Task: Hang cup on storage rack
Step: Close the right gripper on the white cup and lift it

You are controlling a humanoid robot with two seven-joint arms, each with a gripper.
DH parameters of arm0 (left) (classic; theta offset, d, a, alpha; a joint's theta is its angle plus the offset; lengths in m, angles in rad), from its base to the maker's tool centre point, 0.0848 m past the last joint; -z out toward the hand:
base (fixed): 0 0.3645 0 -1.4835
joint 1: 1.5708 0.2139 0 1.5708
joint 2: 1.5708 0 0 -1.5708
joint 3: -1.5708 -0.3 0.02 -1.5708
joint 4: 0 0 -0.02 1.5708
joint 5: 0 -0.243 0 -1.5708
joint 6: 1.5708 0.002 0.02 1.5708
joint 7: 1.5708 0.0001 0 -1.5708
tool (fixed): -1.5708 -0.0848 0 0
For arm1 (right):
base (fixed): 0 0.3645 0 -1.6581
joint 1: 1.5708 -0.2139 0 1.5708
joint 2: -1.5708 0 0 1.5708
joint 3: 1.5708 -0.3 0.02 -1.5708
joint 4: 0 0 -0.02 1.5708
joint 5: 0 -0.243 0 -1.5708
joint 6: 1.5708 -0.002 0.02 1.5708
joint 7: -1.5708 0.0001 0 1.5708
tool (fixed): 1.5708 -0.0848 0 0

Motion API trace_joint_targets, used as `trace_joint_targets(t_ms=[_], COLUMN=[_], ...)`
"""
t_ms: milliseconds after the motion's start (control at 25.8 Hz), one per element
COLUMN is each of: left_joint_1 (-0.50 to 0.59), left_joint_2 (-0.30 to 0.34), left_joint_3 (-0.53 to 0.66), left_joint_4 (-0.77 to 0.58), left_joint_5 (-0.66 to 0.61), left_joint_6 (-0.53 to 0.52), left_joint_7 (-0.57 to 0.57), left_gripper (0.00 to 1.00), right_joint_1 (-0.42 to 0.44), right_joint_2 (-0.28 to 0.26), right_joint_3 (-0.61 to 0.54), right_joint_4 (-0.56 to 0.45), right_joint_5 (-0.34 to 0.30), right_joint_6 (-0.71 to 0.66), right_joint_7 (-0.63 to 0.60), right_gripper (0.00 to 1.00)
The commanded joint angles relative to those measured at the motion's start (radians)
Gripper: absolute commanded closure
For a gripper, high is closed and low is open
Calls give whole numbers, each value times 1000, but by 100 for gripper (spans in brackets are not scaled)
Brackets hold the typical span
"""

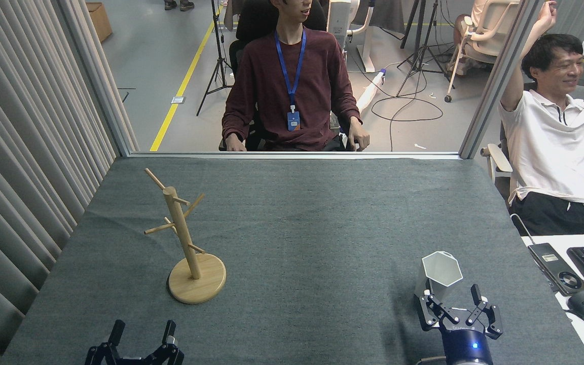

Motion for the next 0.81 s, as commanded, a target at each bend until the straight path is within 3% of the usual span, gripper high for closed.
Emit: trace_joint_targets(t_ms=[0, 310, 774], left_joint_1=[0, 0, 3], left_joint_2=[1, 1, 6], left_joint_3=[7, 9, 23], left_joint_4=[-1, -2, -3], left_joint_5=[0, 0, 1], left_joint_6=[-3, -5, -9], left_joint_7=[0, 7, 17], left_gripper=[0, 0, 0], right_joint_1=[-13, -27, -96], right_joint_2=[5, 22, 28], right_joint_3=[5, 12, 12], right_joint_4=[6, 16, 112], right_joint_5=[1, 12, 12], right_joint_6=[2, 2, 2], right_joint_7=[0, 0, -7], right_gripper=[2, 2, 2])
